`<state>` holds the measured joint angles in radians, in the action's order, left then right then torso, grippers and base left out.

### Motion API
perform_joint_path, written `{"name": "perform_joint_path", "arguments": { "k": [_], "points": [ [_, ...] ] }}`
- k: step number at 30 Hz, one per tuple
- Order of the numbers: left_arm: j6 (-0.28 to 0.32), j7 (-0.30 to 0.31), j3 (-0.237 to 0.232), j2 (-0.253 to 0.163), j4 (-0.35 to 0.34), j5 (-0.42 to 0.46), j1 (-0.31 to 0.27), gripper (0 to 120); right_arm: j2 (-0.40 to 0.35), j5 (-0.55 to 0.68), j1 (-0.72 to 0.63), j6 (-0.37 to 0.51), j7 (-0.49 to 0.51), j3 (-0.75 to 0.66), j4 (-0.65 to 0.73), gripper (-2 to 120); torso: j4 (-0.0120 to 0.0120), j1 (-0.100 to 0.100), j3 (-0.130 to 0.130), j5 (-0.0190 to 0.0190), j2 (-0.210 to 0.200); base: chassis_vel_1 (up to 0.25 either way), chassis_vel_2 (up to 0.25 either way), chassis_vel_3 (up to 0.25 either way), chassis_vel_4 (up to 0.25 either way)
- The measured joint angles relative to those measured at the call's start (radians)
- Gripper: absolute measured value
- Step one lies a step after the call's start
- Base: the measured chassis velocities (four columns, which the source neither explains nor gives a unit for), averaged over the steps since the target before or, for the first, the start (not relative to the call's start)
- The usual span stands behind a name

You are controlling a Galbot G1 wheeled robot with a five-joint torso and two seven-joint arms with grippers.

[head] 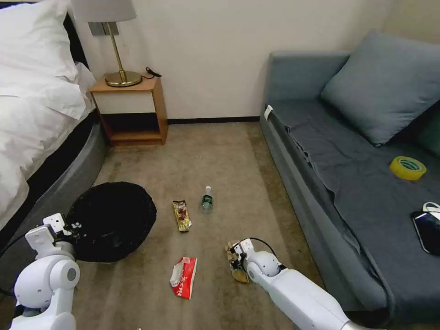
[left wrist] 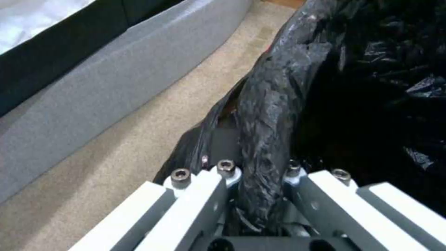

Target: Pick up the trash bin, then pick up the garbage on the floor and place it into the trash bin.

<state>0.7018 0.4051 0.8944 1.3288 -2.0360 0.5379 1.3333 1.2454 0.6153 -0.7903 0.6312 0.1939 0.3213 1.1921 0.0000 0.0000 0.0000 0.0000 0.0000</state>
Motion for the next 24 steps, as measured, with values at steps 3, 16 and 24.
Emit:
{"name": "perform_joint_path", "arguments": {
  "k": [3, 16, 24],
  "points": [
    [0.000, 0.000, -0.001, 0.000, 0.004, -0.001, -0.003, 3, -0.003, 0.000, 0.000, -0.009, -0.001, 0.000, 0.002, 13, 0.0000, 0.000, 0.000, 0.0000, 0.000, 0.000, 0.000, 0.000, 0.000],
    [-0.001, -0.001, -0.016, 0.002, 0.008, -0.002, 0.008, 3, -0.128, 0.196, 0.018, -0.065, 0.055, -0.022, 0.244, 0, -0.0002, 0.000, 0.000, 0.0001, 0.000, 0.000, 0.000, 0.000, 0.000],
    [0.000, -0.001, -0.039, 0.023, -0.002, -0.019, 0.021, 3, -0.072, 0.489, 0.208, -0.083, 0.254, 0.066, 0.578, 0, 0.0000, 0.000, 0.000, 0.0000, 0.000, 0.000, 0.000, 0.000, 0.000]
  ]
}}
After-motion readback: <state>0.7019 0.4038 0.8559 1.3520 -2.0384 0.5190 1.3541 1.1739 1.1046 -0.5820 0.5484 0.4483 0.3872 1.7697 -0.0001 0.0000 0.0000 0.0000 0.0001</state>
